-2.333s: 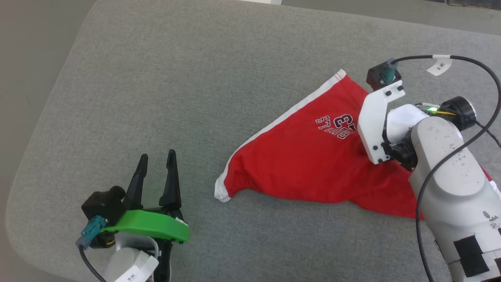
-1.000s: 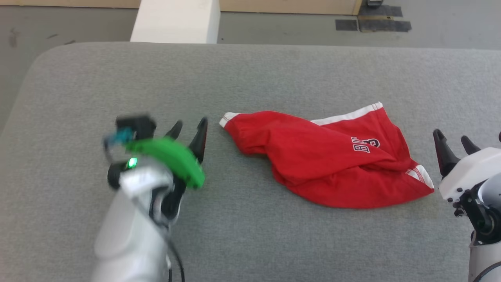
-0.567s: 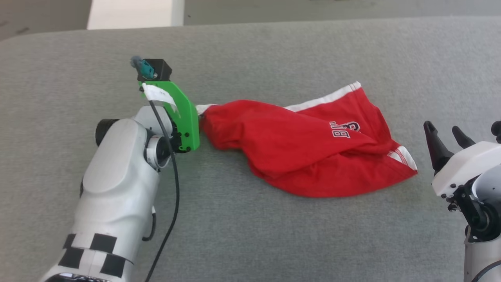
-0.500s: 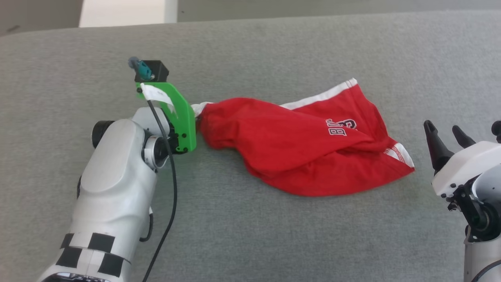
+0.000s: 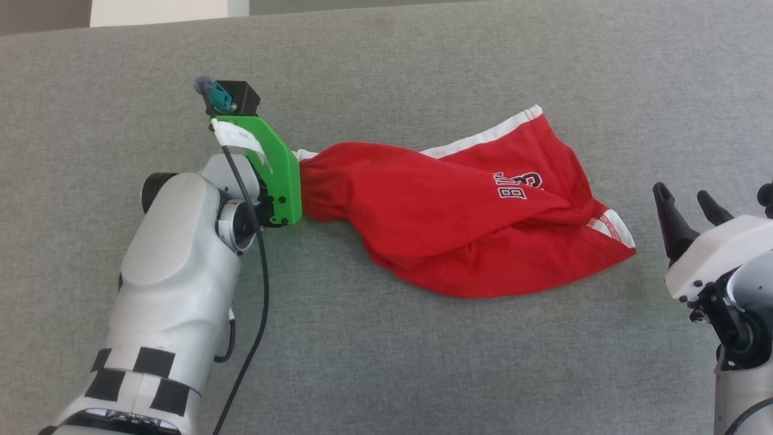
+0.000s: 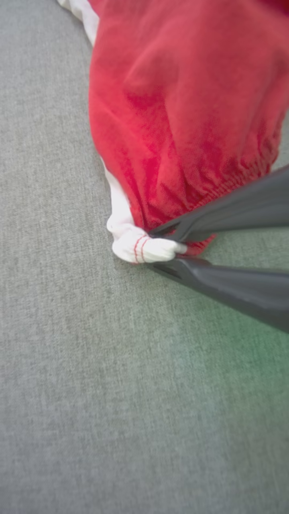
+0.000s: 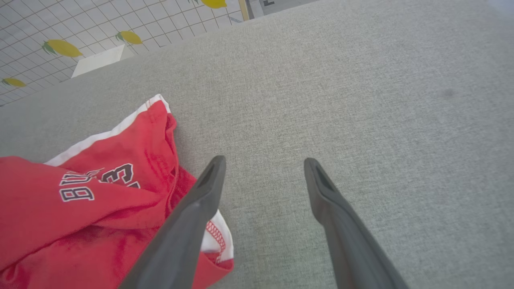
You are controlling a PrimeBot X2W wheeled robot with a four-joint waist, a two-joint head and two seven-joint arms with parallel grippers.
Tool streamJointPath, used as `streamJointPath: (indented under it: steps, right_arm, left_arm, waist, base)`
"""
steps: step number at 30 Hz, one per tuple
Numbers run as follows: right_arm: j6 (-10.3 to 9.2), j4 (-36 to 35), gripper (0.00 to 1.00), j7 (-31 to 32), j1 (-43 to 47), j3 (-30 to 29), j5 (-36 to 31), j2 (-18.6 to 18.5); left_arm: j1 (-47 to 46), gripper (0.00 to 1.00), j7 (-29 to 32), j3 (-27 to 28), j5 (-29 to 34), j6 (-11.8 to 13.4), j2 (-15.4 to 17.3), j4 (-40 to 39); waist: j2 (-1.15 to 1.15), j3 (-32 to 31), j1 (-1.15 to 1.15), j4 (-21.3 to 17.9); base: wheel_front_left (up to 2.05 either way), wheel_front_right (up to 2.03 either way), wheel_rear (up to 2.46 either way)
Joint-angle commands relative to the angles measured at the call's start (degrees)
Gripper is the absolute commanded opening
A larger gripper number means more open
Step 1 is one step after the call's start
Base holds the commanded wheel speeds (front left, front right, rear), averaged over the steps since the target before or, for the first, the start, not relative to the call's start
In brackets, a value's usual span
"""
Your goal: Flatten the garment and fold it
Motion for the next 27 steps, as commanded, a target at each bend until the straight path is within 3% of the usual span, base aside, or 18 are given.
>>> streamJointPath:
  steps: [1,6,13,19,27]
  right_arm:
    - [-0.09,-0.3,1.00,-0.1,-1.0,0.2,-0.4,0.0]
    - [-0.09,-1.8,1.00,1.5,-3.7,1.5,-2.3,-0.5]
    - [-0.09,1.1,1.00,9.1,-12.3,9.8,-4.9,-5.7]
    - [-0.09,8.1,1.00,18.5,-19.5,16.4,-7.0,-10.7]
    - [-0.09,13.4,1.00,22.5,-25.7,23.4,-7.7,-14.0]
  left_arm:
    - [1.4,0.00,0.0,-0.7,-0.4,-0.5,-0.9,1.2]
    - [2.6,0.00,-5.0,-1.1,-0.9,-1.5,-1.9,-2.0]
    - [5.8,0.00,-9.5,-1.8,-1.2,-1.7,-2.7,-9.1]
    - [8.2,0.00,-10.3,-2.5,-1.5,-1.1,-3.0,-16.2]
    - [10.1,0.00,-9.6,-3.4,-2.0,-0.3,-3.3,-24.7]
  waist:
    - [0.00,-0.2,0.00,0.6]
    - [0.00,-0.4,0.00,2.2]
    - [0.00,0.9,0.00,4.6]
    - [0.00,3.2,0.00,7.4]
    - [0.00,6.4,0.00,9.9]
  base:
    - [0.00,0.00,0.00]
    - [0.00,0.00,0.00]
    - [0.00,0.00,0.00]
    - [0.00,0.00,0.00]
    - [0.00,0.00,0.00]
